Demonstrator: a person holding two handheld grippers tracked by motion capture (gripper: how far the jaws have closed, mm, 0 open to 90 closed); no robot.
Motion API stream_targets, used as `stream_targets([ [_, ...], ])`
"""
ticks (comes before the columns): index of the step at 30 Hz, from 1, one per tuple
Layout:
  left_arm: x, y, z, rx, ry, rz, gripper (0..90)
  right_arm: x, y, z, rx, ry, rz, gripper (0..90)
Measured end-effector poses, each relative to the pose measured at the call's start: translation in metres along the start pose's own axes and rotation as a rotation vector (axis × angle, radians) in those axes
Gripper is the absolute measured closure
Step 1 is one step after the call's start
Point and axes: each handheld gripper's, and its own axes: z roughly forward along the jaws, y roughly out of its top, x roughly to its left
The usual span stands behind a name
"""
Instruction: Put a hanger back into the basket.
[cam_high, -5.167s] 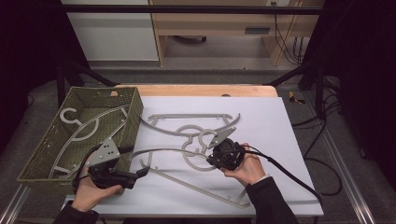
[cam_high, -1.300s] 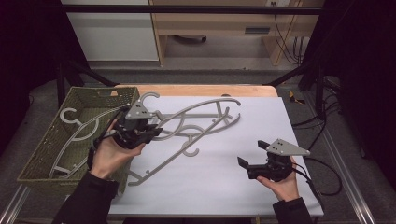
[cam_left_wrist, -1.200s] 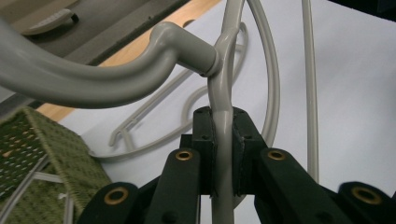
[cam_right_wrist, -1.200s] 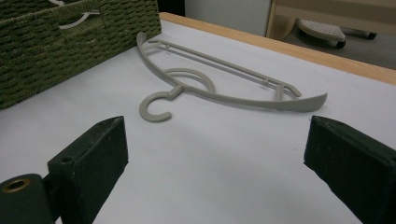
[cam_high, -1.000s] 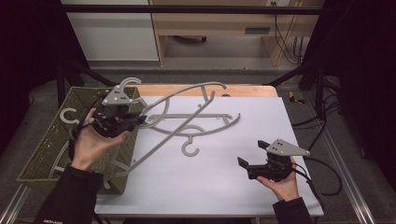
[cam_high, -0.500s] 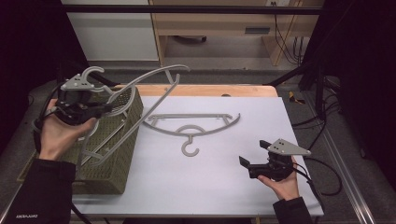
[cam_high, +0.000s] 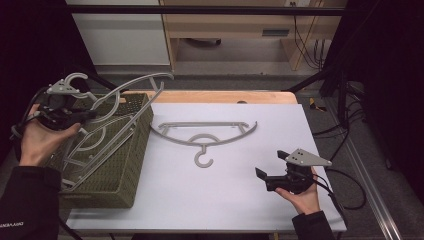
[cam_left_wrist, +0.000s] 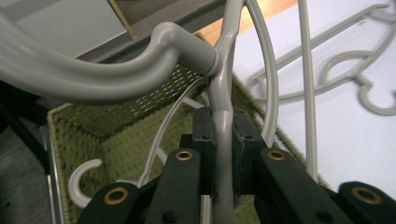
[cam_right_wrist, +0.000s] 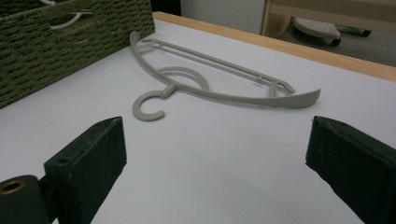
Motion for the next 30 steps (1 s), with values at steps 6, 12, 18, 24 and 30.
stream_targets([
  [6,0.016,-0.014,0.005,0.017,0.007,-0.018,82.6,0.000,0.000,0.001,0.002,-0.001,-0.004,5.6],
  [12,0.030,-0.029,0.008,0.028,0.016,-0.029,82.6,0.000,0.000,0.001,0.005,0.000,-0.007,5.4],
  [18,0.040,-0.037,0.009,0.014,0.014,-0.046,82.5,0.000,0.000,0.001,0.004,-0.001,-0.009,5.4],
  [24,0.047,-0.041,0.014,0.042,0.043,-0.027,82.6,0.000,0.000,0.001,0.006,-0.002,-0.006,5.4],
  [30,0.056,-0.050,0.020,0.060,0.058,-0.029,82.6,-0.001,-0.001,0.002,0.009,-0.006,-0.008,5.3],
])
